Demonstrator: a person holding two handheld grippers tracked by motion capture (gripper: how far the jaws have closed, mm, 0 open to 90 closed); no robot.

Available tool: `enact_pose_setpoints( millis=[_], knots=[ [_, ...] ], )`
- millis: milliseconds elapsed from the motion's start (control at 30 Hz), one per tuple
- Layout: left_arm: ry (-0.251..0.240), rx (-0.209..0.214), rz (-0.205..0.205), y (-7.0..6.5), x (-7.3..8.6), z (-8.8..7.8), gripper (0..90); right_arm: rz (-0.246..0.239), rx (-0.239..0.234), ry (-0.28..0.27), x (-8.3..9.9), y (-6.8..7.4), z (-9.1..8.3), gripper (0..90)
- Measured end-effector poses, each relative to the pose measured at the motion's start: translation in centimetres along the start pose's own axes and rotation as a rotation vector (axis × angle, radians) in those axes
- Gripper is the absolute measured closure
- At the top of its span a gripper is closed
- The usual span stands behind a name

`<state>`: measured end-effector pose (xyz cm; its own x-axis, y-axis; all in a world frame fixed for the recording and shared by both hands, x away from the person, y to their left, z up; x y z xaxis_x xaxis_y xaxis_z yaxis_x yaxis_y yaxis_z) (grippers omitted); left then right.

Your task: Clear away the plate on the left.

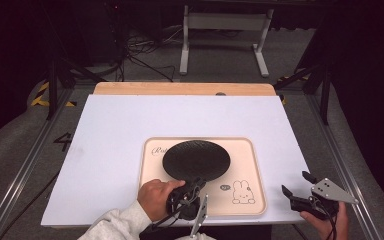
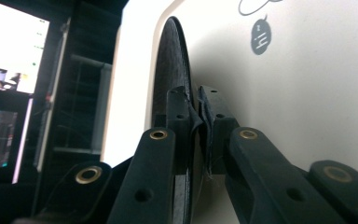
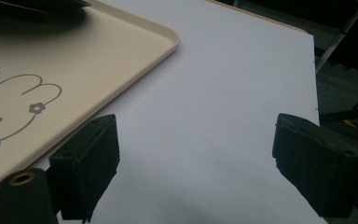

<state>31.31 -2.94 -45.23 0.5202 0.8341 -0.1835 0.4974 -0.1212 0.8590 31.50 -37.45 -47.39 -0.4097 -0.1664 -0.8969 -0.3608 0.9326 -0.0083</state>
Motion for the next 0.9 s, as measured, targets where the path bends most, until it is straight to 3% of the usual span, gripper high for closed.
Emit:
enact_pose_setpoints(
  millis=[200,300,567,800,900],
  knots=[
    [-0.052,0.046,-0.043,0.1,-0.1,0.7,86.3,-0.003,-0.002,0.004,0.1,0.0,0.1,15.3],
    [-0.063,0.055,-0.038,0.0,-0.3,1.1,86.8,-0.004,-0.003,0.007,0.1,0.1,0.1,15.3],
    [-0.074,0.084,-0.048,-0.3,-0.6,1.4,86.0,-0.007,-0.008,0.012,0.2,0.2,0.1,15.5],
    [-0.071,0.144,-0.099,-1.1,-0.5,1.8,82.3,-0.01,-0.004,0.013,0.2,0.2,0.1,15.7],
    [-0.07,0.182,-0.102,-1.6,-0.4,2.1,79.6,-0.004,-0.003,0.007,0.1,0.1,0.0,15.8]
  ],
)
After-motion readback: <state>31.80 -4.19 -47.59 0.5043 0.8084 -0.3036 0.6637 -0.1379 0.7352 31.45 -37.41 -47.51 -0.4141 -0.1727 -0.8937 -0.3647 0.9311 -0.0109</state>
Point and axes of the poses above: each handheld gripper's, and its own axes: z roughly forward along the jaws, x roughly out of its underside, y roughly to its left, the point moved 6 cm from there along z, roughly forward along the jaws, and after that the axes turned 12 degrees about z, right-handed, at the moved point
